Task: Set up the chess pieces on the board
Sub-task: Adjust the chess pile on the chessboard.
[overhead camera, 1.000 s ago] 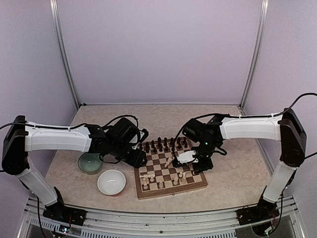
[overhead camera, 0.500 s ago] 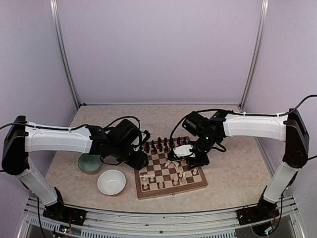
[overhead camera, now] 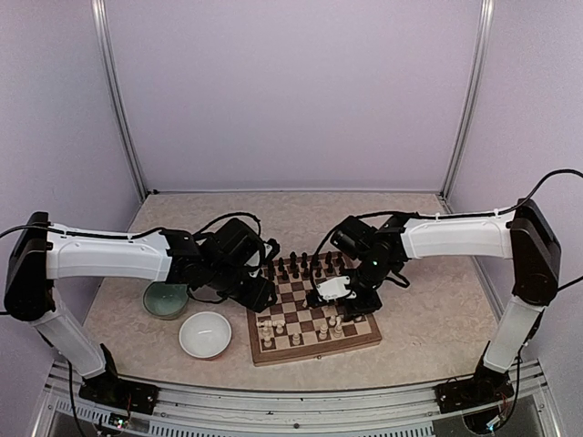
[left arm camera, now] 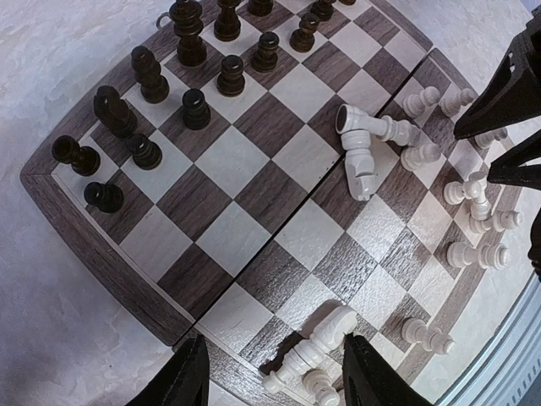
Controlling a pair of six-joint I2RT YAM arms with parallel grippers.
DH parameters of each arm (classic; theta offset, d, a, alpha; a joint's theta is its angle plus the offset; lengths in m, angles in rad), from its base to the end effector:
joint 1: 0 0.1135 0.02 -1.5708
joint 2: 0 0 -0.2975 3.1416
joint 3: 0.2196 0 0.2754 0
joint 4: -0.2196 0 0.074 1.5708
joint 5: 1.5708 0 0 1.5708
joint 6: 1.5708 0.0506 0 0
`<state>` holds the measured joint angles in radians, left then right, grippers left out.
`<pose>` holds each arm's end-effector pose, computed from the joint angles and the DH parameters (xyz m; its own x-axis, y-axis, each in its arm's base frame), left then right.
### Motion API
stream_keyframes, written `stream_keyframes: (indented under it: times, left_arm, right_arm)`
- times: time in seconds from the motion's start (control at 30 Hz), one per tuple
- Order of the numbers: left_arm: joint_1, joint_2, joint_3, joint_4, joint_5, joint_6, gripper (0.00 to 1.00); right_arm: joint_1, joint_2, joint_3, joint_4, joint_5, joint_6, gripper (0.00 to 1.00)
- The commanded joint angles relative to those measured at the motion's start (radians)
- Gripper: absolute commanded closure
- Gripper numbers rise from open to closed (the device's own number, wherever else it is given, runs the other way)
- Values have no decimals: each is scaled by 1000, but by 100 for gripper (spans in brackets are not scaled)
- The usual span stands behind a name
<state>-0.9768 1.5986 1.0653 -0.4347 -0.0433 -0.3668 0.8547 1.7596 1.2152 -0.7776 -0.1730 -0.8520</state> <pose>0.2038 -0.2978 0.2233 -0.7224 0.4294 -0.5420 0.5947 0.7858 -0.1700 0.2346 0.2828 0.1978 0.1612 -0.9440 -0.2877 -0.9865 -0.1455 -0.0755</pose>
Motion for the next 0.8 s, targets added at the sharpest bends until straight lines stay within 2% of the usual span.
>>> stream_keyframes:
  times: [0.0,0.23,0.57,0.77]
  left_arm:
    - [-3,14,5,4,-16,-9,46]
    - [-3,29,1,10,-15,-3,46]
    - [-3,43,-7,28,-8,-1,46]
    - [-3,51,-8,37,-3,1,46]
  right_arm:
    - [23,26,-9,5,-34,-37,57]
    - [27,52,8,-36,-59,-65,58]
    - [28,41,16,-69,-51,-66,80]
    - [27,22,20,-76,-49,-50,84]
